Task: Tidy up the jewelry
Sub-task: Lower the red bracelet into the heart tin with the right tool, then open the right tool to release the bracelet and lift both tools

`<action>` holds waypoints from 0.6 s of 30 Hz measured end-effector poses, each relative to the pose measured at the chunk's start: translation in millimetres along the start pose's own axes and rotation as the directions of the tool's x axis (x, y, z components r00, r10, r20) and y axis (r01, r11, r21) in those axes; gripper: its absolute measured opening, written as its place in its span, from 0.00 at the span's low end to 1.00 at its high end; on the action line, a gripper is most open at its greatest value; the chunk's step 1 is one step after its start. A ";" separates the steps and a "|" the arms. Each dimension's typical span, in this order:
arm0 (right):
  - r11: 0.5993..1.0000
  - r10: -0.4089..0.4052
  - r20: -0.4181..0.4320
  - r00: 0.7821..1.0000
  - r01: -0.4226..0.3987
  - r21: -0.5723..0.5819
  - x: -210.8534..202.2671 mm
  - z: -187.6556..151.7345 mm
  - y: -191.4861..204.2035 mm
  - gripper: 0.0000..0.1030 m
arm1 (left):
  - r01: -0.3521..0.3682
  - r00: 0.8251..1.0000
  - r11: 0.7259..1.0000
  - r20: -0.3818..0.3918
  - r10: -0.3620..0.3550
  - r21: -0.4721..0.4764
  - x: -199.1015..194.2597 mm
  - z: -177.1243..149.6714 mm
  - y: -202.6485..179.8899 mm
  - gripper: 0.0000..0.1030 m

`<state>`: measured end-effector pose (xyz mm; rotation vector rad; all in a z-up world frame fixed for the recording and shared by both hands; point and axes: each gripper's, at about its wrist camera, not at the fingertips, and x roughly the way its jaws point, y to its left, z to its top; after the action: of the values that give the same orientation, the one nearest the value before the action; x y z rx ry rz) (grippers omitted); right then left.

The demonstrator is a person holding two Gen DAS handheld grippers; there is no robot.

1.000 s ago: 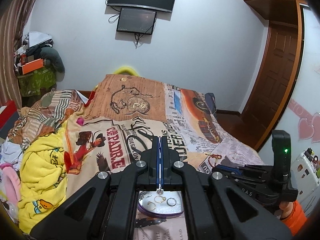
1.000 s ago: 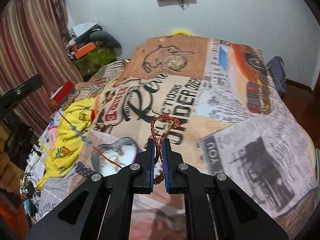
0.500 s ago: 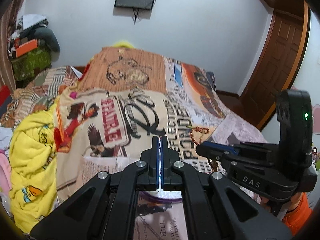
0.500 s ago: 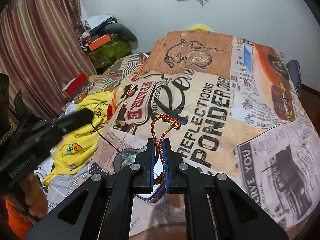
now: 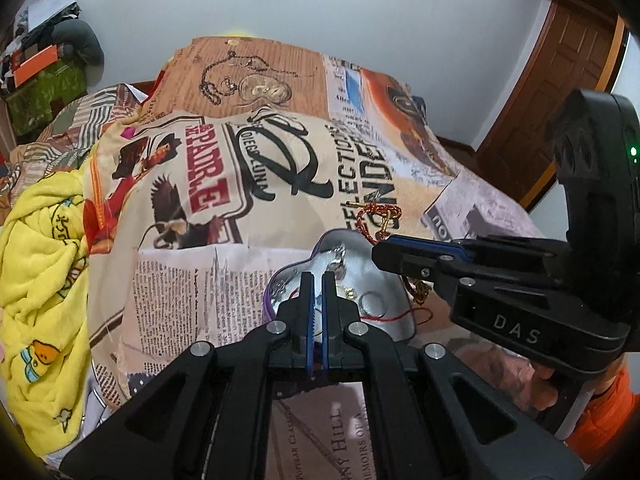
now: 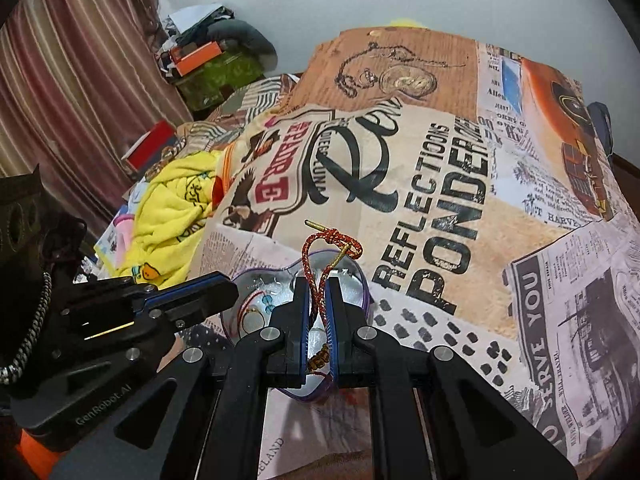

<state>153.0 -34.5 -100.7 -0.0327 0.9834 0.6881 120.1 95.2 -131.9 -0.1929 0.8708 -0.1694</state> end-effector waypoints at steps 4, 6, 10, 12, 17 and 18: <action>1.000 -0.004 -0.022 1.000 0.004 -0.006 7.6 -2.8 0.9 0.07 | -0.030 1.000 0.999 -0.001 0.030 0.032 -0.3 -2.8 -2.8 0.01; 1.000 -0.009 -0.029 1.000 0.009 -0.008 10.1 -3.9 0.6 0.07 | -0.046 0.999 0.998 0.000 0.046 0.050 -1.2 -3.0 -4.4 0.02; 1.000 -0.024 -0.035 0.999 0.023 -0.016 13.0 -4.7 0.3 0.07 | -0.083 0.997 0.994 0.009 0.082 0.068 -3.8 -2.3 -4.5 0.21; 0.999 -0.027 -0.045 0.999 0.026 -0.023 15.1 -4.6 0.7 0.07 | -0.095 0.995 0.993 0.019 0.094 0.066 -6.0 -1.7 -3.1 0.31; 0.998 -0.037 -0.054 0.998 0.034 -0.052 15.7 -5.7 4.8 0.07 | -0.110 0.994 0.993 0.031 0.108 0.043 -10.8 0.9 2.9 0.33; 0.998 -0.040 -0.055 0.998 0.037 -0.056 15.5 -6.2 5.7 0.07 | -0.117 0.993 0.992 0.034 0.116 0.035 -12.3 1.6 5.2 0.35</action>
<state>150.9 -24.0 -114.7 -0.1201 1.0154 0.6818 113.9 103.2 -123.1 -0.1095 0.8446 -0.0731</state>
